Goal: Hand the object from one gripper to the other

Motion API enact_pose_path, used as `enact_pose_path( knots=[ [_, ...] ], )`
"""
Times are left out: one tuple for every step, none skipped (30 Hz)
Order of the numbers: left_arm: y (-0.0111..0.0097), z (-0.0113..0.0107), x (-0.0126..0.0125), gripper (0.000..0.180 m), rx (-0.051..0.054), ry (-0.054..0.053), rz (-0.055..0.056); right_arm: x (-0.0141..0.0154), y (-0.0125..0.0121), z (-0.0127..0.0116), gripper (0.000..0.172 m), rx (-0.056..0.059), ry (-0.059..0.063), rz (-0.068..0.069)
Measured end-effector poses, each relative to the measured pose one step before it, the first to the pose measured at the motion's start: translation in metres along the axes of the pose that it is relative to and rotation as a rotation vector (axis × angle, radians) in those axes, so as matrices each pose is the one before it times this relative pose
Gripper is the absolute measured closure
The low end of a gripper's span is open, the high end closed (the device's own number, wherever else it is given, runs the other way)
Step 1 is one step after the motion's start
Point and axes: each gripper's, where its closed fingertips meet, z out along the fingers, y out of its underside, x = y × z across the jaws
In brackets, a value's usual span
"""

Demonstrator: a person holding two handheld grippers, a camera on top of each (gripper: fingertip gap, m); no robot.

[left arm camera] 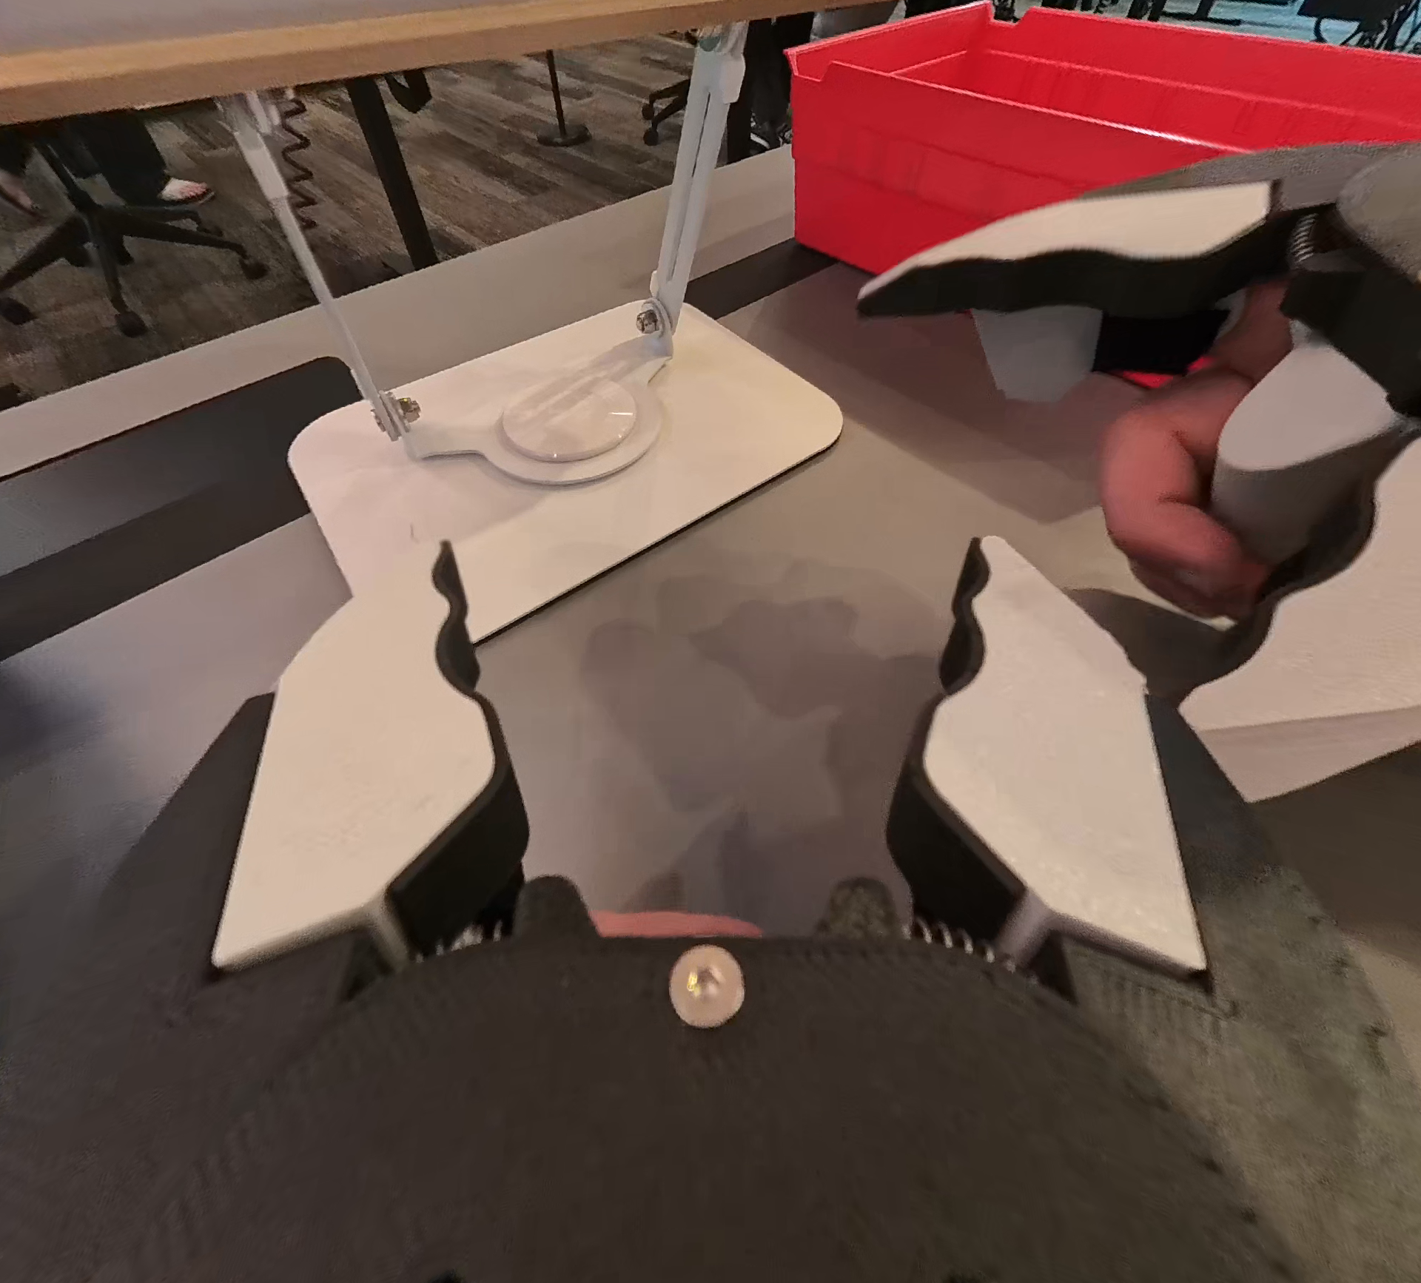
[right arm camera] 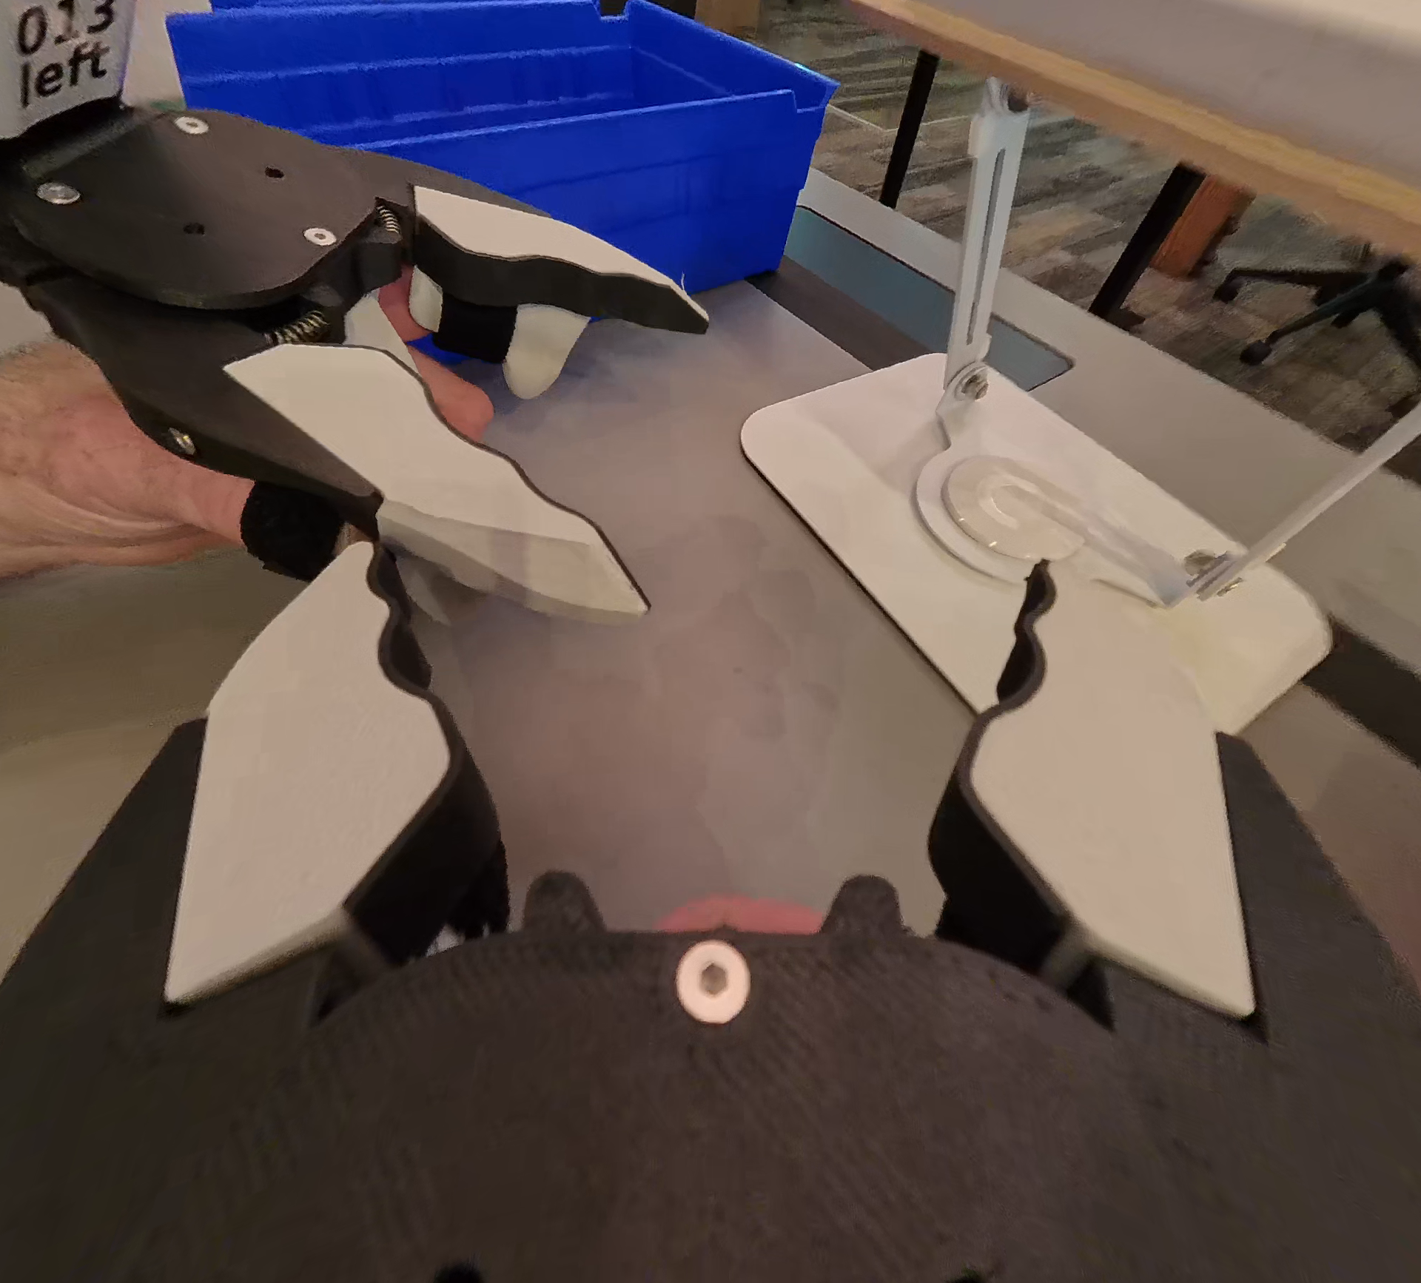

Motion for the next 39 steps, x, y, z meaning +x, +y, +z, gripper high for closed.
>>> enact_pose_path(
  knots=[
    [-0.00131, 0.00036, 0.00178, 0.061, 0.0081, 0.0115, -0.0109, 0.00109, -0.00559, -0.00544, 0.031, 0.0020, 0.0255, -0.0423],
    [-0.00153, -0.00056, 0.00119, 0.061, 0.0125, 0.0104, -0.0132, 0.00185, -0.00770, -0.00807, 0.030, 0.0069, 0.0325, -0.0262],
    [0.00048, -0.00029, -0.00046, 0.061, 0.0009, 0.0015, -0.0022, 0.00242, -0.01032, -0.01075, 0.029, 0.0166, 0.0266, 0.0000],
    [0.00195, 0.00053, -0.00162, 0.060, -0.0118, -0.0090, 0.0104, 0.00348, -0.01149, -0.01344, 0.028, 0.0221, 0.0204, 0.0175],
    [0.00085, 0.00067, -0.00092, 0.059, -0.0079, -0.0053, 0.0091, 0.00525, -0.00810, -0.01558, 0.027, 0.0074, 0.0244, 0.0164],
    [-0.00055, 0.00050, 0.00053, 0.059, 0.0017, 0.0031, 0.0010, 0.00865, -0.00244, -0.01837, 0.027, -0.0134, 0.0405, -0.0013],
    [-0.00018, 0.00034, 0.00132, 0.059, 0.0006, 0.0069, -0.0056, 0.01440, 0.00376, -0.02142, 0.026, -0.0264, 0.0667, -0.0136],
    [-0.00010, 0.00011, 0.00116, 0.059, -0.0003, 0.0049, -0.0036, 0.01927, 0.00984, -0.02375, 0.026, -0.0288, 0.0801, -0.0064],
    [-0.00026, -0.00021, 0.00049, 0.059, 0.0011, -0.0002, 0.0023, 0.02226, 0.01506, -0.02496, 0.026, -0.0221, 0.0769, 0.0155],
    [-0.00036, -0.00014, 0.00012, 0.059, 0.0018, -0.0008, 0.0020, 0.02440, 0.01989, -0.02596, 0.026, -0.0227, 0.0686, 0.0334],
    [-0.00033, 0.00002, 0.00029, 0.059, 0.0011, 0.0011, -0.0021, 0.02833, 0.02453, -0.02639, 0.026, -0.0369, 0.0732, 0.0359],
    [-0.00024, 0.00021, 0.00062, 0.059, 0.0005, 0.0044, -0.0058, 0.03379, 0.02802, -0.02584, 0.026, -0.0492, 0.0862, 0.0258],
    [-0.00036, 0.00034, 0.00089, 0.059, 0.0004, 0.0046, -0.0054, 0.03675, 0.02939, -0.02386, 0.026, -0.0487, 0.0879, 0.0161],
    [-0.00025, 0.00032, 0.00083, 0.059, 0.0006, 0.0023, -0.0013, 0.03620, 0.02959, -0.02070, 0.026, -0.0423, 0.0737, 0.0140],
    [0.00000, 0.00036, 0.00039, 0.059, -0.0019, -0.0002, 0.0009, 0.03405, 0.02857, -0.01768, 0.026, -0.0327, 0.0582, 0.0201],
    [0.00009, 0.00044, 0.00022, 0.059, -0.0030, -0.0008, 0.0001, 0.03066, 0.02553, -0.01498, 0.026, -0.0135, 0.0407, 0.0392],
    [0.00017, 0.00046, 0.00009, 0.059, -0.0029, 0.0003, -0.0018, 0.02441, 0.02171, -0.01181, 0.026, -0.0011, 0.0093, 0.0526],
    [0.00010, 0.00025, -0.00039, 0.059, -0.0027, -0.0010, -0.0025, 0.01939, 0.01994, -0.00889, 0.026, -0.0105, -0.0008, 0.0301],
    [-0.00002, 0.00000, -0.00065, 0.059, -0.0010, -0.0016, -0.0043, 0.01520, 0.01969, -0.00589, 0.026, -0.0366, 0.0064, -0.0067],
    [-0.00036, -0.00040, -0.00072, 0.059, 0.0013, -0.0022, -0.0053, 0.00950, 0.01710, -0.00321, 0.026, -0.0525, -0.0034, -0.0097],
    [-0.00063, -0.00058, -0.00065, 0.059, 0.0043, -0.0020, -0.0060, 0.00464, 0.00894, -0.00188, 0.026, -0.0267, -0.0101, -0.0005],
    [-0.00060, -0.00063, -0.00001, 0.059, 0.0042, 0.0011, -0.0061, 0.00183, 0.00271, -0.00142, 0.026, -0.0002, -0.0034, -0.0091],
    [-0.00028, -0.00030, 0.00003, 0.059, 0.0012, 0.0014, -0.0052, -0.00100, 0.00469, 0.00042, 0.026, -0.0220, -0.0092, -0.0126],
    [-0.00015, -0.00035, -0.00036, 0.059, 0.0002, -0.0013, -0.0033, -0.00373, 0.00734, 0.00227, 0.026, -0.0450, -0.0175, -0.0163],
    [-0.00018, -0.00015, 0.00017, 0.059, -0.0008, 0.0000, -0.0022, -0.00495, 0.00654, 0.00313, 0.026, -0.0394, -0.0156, -0.0331],
    [0.00016, 0.00008, 0.00096, 0.058, -0.0025, 0.0035, -0.0023, -0.00420, 0.00365, 0.00236, 0.026, -0.0190, -0.0089, -0.0329],
    [-0.00005, 0.00047, 0.00126, 0.058, -0.0015, 0.0040, -0.0038, -0.00158, 0.00042, 0.00057, 0.026, 0.0002, -0.0016, -0.0063],
    [0.00008, 0.00064, 0.00175, 0.058, -0.0033, 0.0072, -0.0046, 0.00039, 0.00065, 0.00009, 0.026, -0.0045, 0.0029, 0.0052],
    [0.00034, 0.00064, 0.00201, 0.057, -0.0045, 0.0086, -0.0032, 0.00037, 0.00038, 0.00034, 0.026, -0.0035, 0.0030, 0.0062],
    [0.00005, 0.00060, 0.00102, 0.057, -0.0028, 0.0042, 0.0003, -0.00111, -0.00074, 0.00054, 0.026, -0.0009, 0.0002, -0.0011],
    [0.00016, 0.00060, 0.00019, 0.056, -0.0042, -0.0001, -0.0007, -0.00150, -0.00091, 0.00111, 0.026, -0.0036, -0.0033, -0.0035],
    [0.00013, 0.00028, 0.00022, 0.055, -0.0035, 0.0020, -0.0059, 0.00022, 0.00010, 0.00139, 0.026, -0.0180, -0.0044, 0.0052],
    [-0.00049, -0.00026, 0.00110, 0.054, -0.0012, 0.0069, -0.0110, 0.00201, 0.00179, 0.00158, 0.026, -0.0329, -0.0053, 0.0173],
    [-0.00125, -0.00046, 0.00155, 0.054, 0.0054, 0.0094, -0.0143, 0.00295, 0.00189, 0.00160, 0.026, -0.0308, -0.0025, 0.0209],
    [-0.00082, -0.00054, 0.00143, 0.054, 0.0060, 0.0092, -0.0170, 0.00253, 0.00110, 0.00129, 0.026, -0.0246, -0.0008, 0.0139],
    [0.00012, -0.00036, 0.00151, 0.054, -0.0007, 0.0101, -0.0177, 0.00156, 0.00073, 0.00108, 0.026, -0.0204, -0.0017, 0.0089],
    [-0.00006, -0.00032, 0.00172, 0.053, -0.0013, 0.0107, -0.0108, 0.00052, 0.00072, 0.00104, 0.026, -0.0193, -0.0051, 0.0082],
    [-0.00069, -0.00049, 0.00116, 0.053, 0.0045, 0.0054, -0.0010, 0.00003, 0.00105, 0.00103, 0.026, -0.0148, -0.0057, 0.0096],
    [-0.00077, 0.00005, 0.00080, 0.053, 0.0065, 0.0050, 0.0028, -0.00024, 0.00109, 0.00075, 0.026, -0.0117, -0.0060, 0.0098]
  ],
)
